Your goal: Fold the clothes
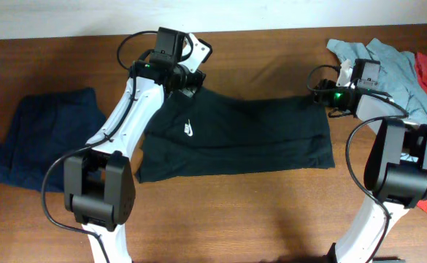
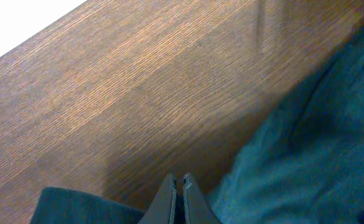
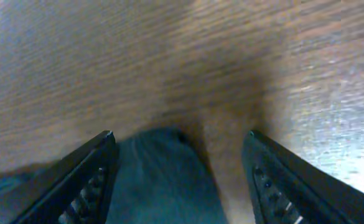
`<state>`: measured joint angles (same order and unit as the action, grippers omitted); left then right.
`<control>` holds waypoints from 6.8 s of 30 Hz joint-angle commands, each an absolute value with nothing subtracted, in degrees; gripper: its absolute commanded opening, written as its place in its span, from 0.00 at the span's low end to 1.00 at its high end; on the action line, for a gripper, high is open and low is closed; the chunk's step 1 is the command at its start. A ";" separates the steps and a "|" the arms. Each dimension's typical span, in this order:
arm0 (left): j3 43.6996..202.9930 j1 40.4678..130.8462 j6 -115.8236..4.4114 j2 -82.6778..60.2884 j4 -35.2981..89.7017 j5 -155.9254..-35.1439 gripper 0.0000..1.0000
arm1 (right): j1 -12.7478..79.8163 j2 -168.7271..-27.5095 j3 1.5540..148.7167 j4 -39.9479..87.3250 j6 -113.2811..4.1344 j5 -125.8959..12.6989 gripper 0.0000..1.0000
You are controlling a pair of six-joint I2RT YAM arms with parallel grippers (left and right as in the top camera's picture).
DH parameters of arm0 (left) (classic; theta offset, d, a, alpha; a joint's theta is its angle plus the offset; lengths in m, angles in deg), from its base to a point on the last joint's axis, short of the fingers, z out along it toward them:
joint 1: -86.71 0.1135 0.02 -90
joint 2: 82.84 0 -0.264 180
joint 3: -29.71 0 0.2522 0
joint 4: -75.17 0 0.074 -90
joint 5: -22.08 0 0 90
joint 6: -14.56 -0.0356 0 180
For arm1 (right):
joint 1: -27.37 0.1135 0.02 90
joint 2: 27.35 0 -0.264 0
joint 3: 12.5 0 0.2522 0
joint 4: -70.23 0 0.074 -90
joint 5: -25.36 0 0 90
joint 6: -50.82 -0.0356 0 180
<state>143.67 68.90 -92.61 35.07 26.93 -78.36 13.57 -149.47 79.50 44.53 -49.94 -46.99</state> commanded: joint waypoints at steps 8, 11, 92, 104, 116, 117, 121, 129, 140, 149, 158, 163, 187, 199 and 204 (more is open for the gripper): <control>144.29 68.75 -93.09 33.80 26.14 -77.98 0.00 | 15.80 -155.48 80.20 45.38 -47.49 -45.33 0.56; 144.29 68.75 -93.09 33.80 26.14 -77.98 0.00 | 16.54 -155.50 80.20 44.90 -47.12 -45.37 0.49; 144.29 69.43 -89.68 33.80 -4.63 -58.42 0.44 | 14.14 -131.31 80.35 3.79 -51.64 -57.88 0.43; 147.45 74.17 -84.46 23.02 -7.50 -67.75 0.43 | 10.92 -117.34 80.35 -3.49 -51.60 -48.26 0.53; 147.45 74.19 -78.89 3.83 -8.22 -67.54 0.66 | 1.46 -116.10 76.79 -13.17 -43.51 -43.23 0.83; 147.45 74.19 -78.89 3.83 -8.55 -67.54 0.66 | 1.46 -118.81 76.76 -13.15 -40.83 -41.75 0.83; 147.45 74.17 -78.89 3.83 -9.03 -67.56 0.66 | 1.42 -127.07 76.79 -10.68 -34.38 -36.83 0.83; 147.45 74.17 -78.89 3.83 -9.16 -67.56 0.66 | 1.31 -140.03 76.79 -5.94 -30.38 -33.27 0.83; 147.45 74.17 -78.89 3.83 -9.18 -67.58 0.66 | 2.29 -146.13 76.68 -2.68 -28.67 -28.55 0.71; 147.45 74.17 -78.89 3.83 -10.05 -67.58 0.66 | 4.83 -146.13 76.68 -1.28 -27.38 -27.39 0.54; 147.45 74.13 -78.89 3.83 -10.49 -67.75 0.66 | 4.76 -146.13 76.68 -1.15 -27.80 -29.79 0.23; 147.45 74.13 -78.89 3.83 -10.84 -67.75 0.66 | 3.54 -146.11 76.81 -1.09 -32.19 -36.17 0.86; 147.45 74.13 -78.89 3.83 -10.36 -67.75 0.66 | 5.46 -148.95 76.76 2.06 -24.41 -27.17 0.83; 147.45 74.13 -78.89 3.83 -10.71 -67.78 0.66 | 5.87 -149.89 77.73 0.55 -26.62 -32.81 0.10; 147.45 74.13 -78.91 3.83 -10.71 -67.73 0.66 | 5.87 -145.49 81.31 -1.00 -36.17 -46.80 0.04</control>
<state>147.35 74.19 -79.41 3.85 -10.64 -67.32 5.57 -148.23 79.23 -0.74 -30.38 -33.44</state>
